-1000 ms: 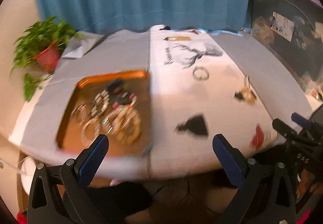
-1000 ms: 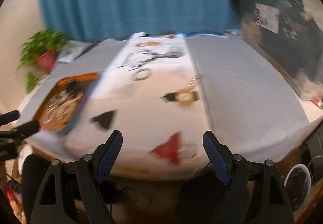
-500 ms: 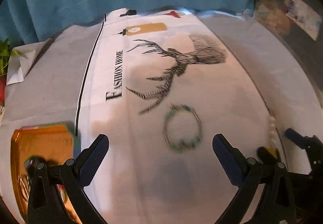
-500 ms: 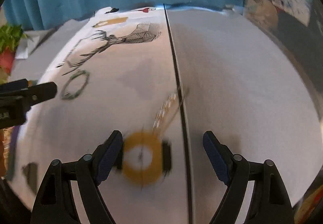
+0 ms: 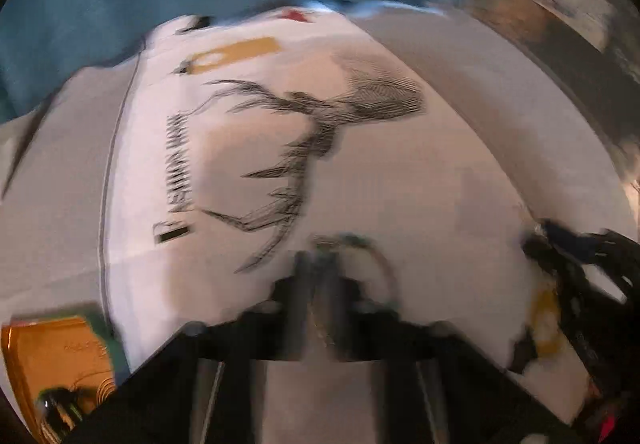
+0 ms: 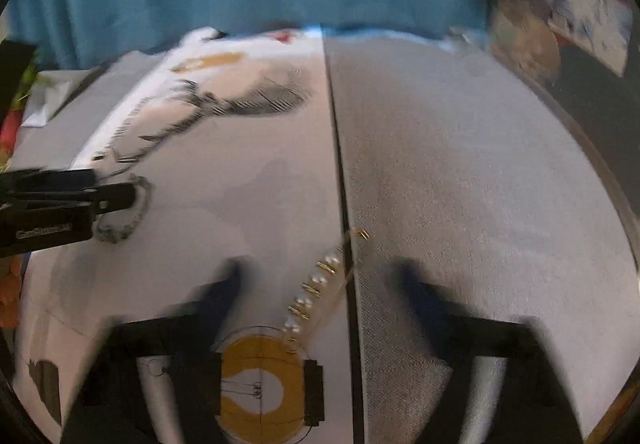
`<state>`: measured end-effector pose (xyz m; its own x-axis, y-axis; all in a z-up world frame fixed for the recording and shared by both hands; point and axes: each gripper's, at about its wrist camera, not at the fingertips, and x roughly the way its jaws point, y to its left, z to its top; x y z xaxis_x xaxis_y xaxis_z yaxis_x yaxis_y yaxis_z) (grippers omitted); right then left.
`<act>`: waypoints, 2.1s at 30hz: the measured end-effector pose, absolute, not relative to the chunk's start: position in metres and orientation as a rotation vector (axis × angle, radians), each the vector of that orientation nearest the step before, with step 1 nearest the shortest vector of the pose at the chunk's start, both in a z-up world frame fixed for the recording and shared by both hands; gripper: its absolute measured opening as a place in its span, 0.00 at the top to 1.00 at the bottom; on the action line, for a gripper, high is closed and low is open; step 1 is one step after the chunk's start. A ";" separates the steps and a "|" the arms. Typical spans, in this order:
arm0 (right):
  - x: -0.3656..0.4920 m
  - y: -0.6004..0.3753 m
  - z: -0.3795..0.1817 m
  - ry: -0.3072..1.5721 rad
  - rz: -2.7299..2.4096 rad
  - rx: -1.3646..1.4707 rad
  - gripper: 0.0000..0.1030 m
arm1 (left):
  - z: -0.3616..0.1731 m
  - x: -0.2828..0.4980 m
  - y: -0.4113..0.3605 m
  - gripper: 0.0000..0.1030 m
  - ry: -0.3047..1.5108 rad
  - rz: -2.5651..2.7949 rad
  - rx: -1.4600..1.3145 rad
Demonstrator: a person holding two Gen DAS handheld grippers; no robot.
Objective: Organize jewelry
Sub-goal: 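Grasp the pearl brooch pin with the right tool while the left grasps the green bead bracelet, then carry the pearl pin and green bracelet to the tray and open both grippers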
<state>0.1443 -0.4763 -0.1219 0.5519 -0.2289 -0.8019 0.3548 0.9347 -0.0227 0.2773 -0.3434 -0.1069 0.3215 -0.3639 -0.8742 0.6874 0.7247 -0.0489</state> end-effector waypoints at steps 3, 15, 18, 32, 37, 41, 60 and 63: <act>0.146 -0.475 -0.121 0.930 -0.316 0.143 0.89 | -0.102 0.271 -0.341 0.97 1.043 -0.719 0.350; 0.096 -0.458 -0.069 0.817 -0.259 0.251 0.89 | -0.026 0.211 -0.283 0.97 0.917 -0.691 0.277; 0.076 -0.442 -0.050 0.788 -0.235 0.250 0.89 | -0.008 0.192 -0.263 0.97 0.897 -0.666 0.260; -0.020 -0.318 0.002 0.753 -0.067 0.159 0.89 | 0.047 0.059 -0.158 0.97 0.792 -0.628 0.231; -0.060 -0.271 0.009 0.753 0.006 0.120 0.89 | 0.051 0.016 -0.126 0.97 0.771 -0.605 0.222; -0.085 -0.242 0.011 0.761 0.056 0.096 0.89 | 0.046 -0.017 -0.099 0.97 0.780 -0.597 0.194; -0.122 -0.174 0.012 0.790 0.185 0.021 0.89 | 0.018 -0.072 -0.033 0.97 0.837 -0.515 0.104; -0.117 -0.172 0.012 0.793 0.189 0.021 0.89 | 0.022 -0.068 -0.031 0.97 0.826 -0.512 0.097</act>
